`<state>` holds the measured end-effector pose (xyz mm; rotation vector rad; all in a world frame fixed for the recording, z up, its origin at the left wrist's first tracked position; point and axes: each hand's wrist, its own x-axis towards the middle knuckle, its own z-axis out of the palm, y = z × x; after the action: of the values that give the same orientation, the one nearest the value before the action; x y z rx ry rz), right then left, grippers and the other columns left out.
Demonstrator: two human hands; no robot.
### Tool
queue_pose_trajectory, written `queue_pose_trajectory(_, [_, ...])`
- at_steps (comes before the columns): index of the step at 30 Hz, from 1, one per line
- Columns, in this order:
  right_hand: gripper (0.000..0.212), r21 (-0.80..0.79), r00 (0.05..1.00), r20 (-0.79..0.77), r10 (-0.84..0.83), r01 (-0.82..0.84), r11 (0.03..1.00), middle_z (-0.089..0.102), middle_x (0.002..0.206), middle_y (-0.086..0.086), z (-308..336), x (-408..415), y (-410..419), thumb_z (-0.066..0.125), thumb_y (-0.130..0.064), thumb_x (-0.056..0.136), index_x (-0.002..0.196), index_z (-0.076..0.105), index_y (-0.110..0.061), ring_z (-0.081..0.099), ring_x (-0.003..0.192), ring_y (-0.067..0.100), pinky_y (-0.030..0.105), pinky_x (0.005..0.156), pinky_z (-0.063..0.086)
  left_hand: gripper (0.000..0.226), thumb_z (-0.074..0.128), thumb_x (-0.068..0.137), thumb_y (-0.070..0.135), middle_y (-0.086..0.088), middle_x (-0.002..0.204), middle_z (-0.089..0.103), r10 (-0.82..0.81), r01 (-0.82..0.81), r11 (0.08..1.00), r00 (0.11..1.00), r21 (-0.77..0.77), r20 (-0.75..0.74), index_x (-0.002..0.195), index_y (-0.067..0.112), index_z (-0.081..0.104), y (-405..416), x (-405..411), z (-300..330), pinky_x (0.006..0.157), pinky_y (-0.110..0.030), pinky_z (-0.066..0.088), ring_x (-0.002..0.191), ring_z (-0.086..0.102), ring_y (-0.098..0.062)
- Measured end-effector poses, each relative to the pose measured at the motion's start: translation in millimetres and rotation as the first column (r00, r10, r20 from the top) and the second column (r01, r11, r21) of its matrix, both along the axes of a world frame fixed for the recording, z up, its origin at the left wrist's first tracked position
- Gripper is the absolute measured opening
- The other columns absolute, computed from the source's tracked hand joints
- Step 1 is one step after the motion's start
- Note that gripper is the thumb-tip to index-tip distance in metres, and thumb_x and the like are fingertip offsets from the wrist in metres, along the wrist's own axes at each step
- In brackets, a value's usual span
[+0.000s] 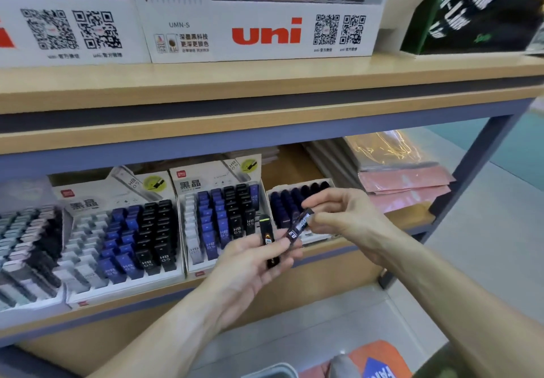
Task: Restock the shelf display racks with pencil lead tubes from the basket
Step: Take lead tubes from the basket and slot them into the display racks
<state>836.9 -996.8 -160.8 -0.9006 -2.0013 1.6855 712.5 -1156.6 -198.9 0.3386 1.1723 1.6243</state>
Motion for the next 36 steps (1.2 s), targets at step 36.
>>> queue_pose_trajectory(36, [0.024,0.649,0.971,0.008,-0.239,0.176,0.740,0.068,0.082,-0.009,-49.7,23.3,84.3,0.078,-0.010,0.083,0.094,0.065,-0.028,0.066,0.074,0.004,0.021,0.071,0.053,0.033,0.038,0.093,-0.021,-0.035,0.108,0.067,0.126,-0.115,0.977,0.991,-0.181,0.048,0.123,-0.013,0.045,72.1,17.0,-39.5,0.088,-0.045,0.060,0.097,0.073,-0.044])
